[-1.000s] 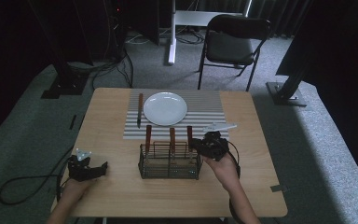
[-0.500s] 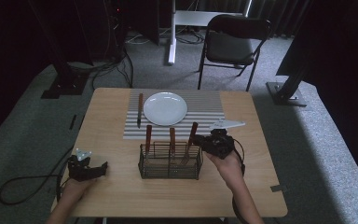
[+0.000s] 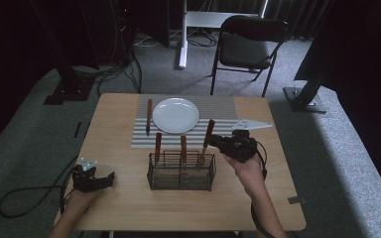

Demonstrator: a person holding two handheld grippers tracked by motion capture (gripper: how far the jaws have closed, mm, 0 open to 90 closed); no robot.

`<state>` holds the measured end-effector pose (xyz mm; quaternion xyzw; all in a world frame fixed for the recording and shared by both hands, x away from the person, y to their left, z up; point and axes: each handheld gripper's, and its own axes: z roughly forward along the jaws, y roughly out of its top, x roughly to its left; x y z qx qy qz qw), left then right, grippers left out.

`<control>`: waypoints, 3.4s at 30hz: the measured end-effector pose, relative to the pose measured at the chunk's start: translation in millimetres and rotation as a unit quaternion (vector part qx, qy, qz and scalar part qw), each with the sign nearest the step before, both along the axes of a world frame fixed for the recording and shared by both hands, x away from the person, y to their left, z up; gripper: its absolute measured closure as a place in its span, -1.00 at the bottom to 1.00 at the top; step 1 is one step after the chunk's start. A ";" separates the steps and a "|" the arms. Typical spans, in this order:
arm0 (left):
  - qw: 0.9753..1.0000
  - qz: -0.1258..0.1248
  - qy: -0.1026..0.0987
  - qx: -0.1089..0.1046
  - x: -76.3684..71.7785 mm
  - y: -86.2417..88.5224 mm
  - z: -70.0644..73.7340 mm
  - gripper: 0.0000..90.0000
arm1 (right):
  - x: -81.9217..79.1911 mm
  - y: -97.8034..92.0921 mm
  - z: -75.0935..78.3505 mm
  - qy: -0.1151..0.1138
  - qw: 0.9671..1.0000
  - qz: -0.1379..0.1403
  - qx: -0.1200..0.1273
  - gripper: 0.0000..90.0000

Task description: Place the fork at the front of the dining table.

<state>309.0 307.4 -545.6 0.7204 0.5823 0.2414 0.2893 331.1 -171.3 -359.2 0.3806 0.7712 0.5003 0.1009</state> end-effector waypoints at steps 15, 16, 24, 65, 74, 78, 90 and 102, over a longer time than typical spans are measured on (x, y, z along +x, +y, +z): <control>1.000 0.000 0.000 0.001 0.0 0.1 0.0 -0.84 | 25.4 -18.0 47.8 -0.039 0.999 -0.027 0.020 0.81; 1.000 0.000 0.000 0.001 0.0 0.1 0.0 -0.84 | 33.8 -21.4 46.8 -0.036 0.998 -0.037 0.021 0.80; 1.000 -0.001 0.000 0.002 0.3 0.3 0.1 -0.84 | 67.3 -27.8 25.4 -0.010 0.997 -0.069 0.017 0.81; 1.000 -0.001 0.000 0.001 0.5 0.2 0.0 -0.84 | 232.3 -11.0 -109.9 0.180 0.967 -0.175 -0.047 0.77; 1.000 -0.002 0.000 0.000 0.5 0.2 0.0 -0.84 | 219.1 -8.5 -117.7 0.183 0.968 -0.170 -0.019 0.39; 1.000 -0.001 0.000 0.001 0.5 0.2 0.0 -0.84 | 210.6 -6.9 -123.1 0.176 0.968 -0.176 -0.024 -0.03; 1.000 -0.001 0.000 0.000 0.5 0.2 0.0 -0.84 | 209.5 10.3 -139.9 0.176 0.967 -0.175 -0.065 -0.62; 1.000 -0.001 0.000 0.001 0.5 0.2 0.0 -0.84 | 196.1 31.5 -154.8 0.160 0.964 -0.180 -0.109 0.03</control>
